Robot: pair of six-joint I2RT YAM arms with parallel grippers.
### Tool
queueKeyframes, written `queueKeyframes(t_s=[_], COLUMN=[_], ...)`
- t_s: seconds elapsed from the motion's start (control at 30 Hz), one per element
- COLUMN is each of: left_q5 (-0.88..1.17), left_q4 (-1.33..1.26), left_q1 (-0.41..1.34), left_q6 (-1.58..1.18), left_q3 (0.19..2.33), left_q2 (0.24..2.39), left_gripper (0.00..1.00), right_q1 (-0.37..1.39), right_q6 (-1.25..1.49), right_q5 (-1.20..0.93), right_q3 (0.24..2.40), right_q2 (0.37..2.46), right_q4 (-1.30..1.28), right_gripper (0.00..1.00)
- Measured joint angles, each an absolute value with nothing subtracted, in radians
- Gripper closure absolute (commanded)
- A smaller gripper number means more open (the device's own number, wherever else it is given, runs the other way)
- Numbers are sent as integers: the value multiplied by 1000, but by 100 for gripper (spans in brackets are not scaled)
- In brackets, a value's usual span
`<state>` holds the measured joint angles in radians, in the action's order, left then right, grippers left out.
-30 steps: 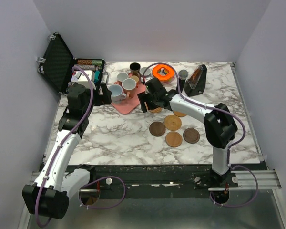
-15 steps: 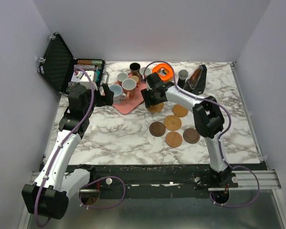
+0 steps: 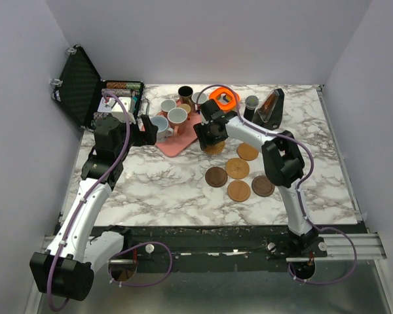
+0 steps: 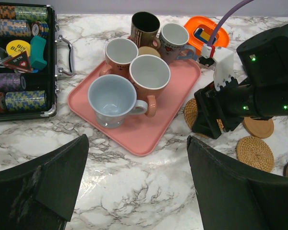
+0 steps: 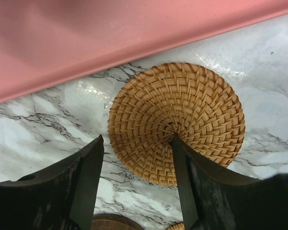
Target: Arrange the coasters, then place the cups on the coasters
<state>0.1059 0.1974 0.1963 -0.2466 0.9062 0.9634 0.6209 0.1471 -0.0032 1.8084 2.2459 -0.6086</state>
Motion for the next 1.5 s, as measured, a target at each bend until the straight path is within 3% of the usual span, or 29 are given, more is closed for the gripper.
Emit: queueKeyframes(t_s=[1.5], left_q5=[123], left_q4=[181], left_q1=[212], left_q6=[-247], left_q3=[895], left_q2=[969], left_gripper=[10], right_q1=[810], right_q6=[224], right_q5=[-44], right_q3=[1596], right_q2=[2132], right_q4=[-469], right_gripper=[40])
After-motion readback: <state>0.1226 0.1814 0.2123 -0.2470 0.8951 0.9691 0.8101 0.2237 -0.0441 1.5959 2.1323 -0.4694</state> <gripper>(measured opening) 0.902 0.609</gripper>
